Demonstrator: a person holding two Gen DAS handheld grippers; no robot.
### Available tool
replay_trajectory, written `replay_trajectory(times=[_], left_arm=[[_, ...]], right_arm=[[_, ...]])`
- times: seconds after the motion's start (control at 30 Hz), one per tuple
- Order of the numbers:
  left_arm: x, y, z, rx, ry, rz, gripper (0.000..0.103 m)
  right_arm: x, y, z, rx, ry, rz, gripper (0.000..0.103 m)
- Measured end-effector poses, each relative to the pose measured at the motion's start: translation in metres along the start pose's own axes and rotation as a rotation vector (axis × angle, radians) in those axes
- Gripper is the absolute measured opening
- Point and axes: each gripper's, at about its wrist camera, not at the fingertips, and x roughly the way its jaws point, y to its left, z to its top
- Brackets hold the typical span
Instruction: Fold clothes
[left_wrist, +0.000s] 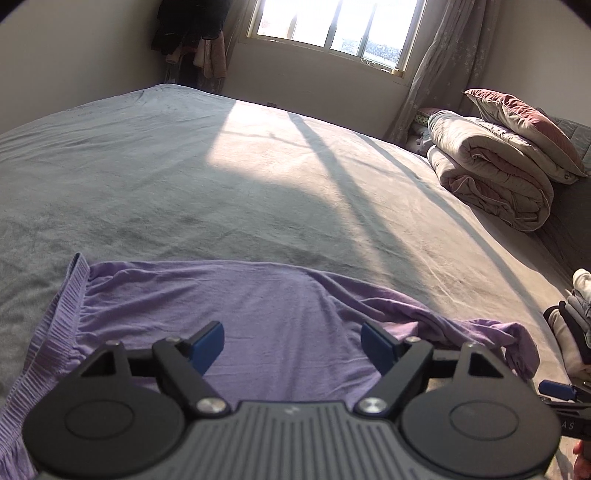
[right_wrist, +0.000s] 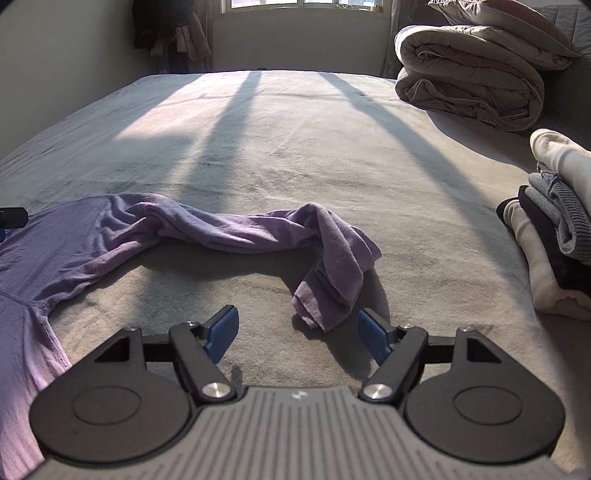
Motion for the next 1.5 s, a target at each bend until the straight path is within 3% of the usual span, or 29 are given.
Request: replay_trajectory(times=[0.2,0.3,0.43,0.47,0.7,1.1,1.2,1.4,1.5], left_arm=[[0.008,-0.011,-0.005,0.040,0.007,-0.031,0.075],[0.012,-0.011,-0.006,0.031,0.017,-0.038,0.075],[0.014,-0.012,-0.009,0.046,0.023,-0.029,0.075],[0.015,-0.012,-0.009,0.053,0.024,-0.027,0.075],[0.014,-0.022,-0.013,0.132,0.013,-0.027,0.074],[0.026,-0.088,-0.004,0.352,0.012,-0.105,0.073],[0.038,-0.118,-0.003,0.423,0.023,-0.135,0.073],[0.059,-0.177,-0.013,0.593,0.023,-0.186,0.070],[0.068,-0.205,-0.020,0.678,0.015,-0.218,0.070]], right_arm=[[0.021,-0.010,0.006,-0.014,0.003,-0.026,0.063],[0.029,-0.016,0.008,-0.002,-0.003,-0.046,0.051],[0.033,-0.022,0.011,-0.002,-0.017,-0.069,0.017],[0.033,-0.024,0.012,-0.001,-0.020,-0.070,0.015],[0.019,-0.042,0.023,0.020,-0.053,-0.038,0.013],[0.006,-0.105,0.053,0.165,-0.092,0.089,0.013],[0.017,-0.115,0.049,0.189,-0.065,0.094,0.013],[0.034,-0.128,0.030,0.272,-0.045,0.217,0.013],[0.033,-0.136,0.029,0.296,-0.042,0.238,0.015]])
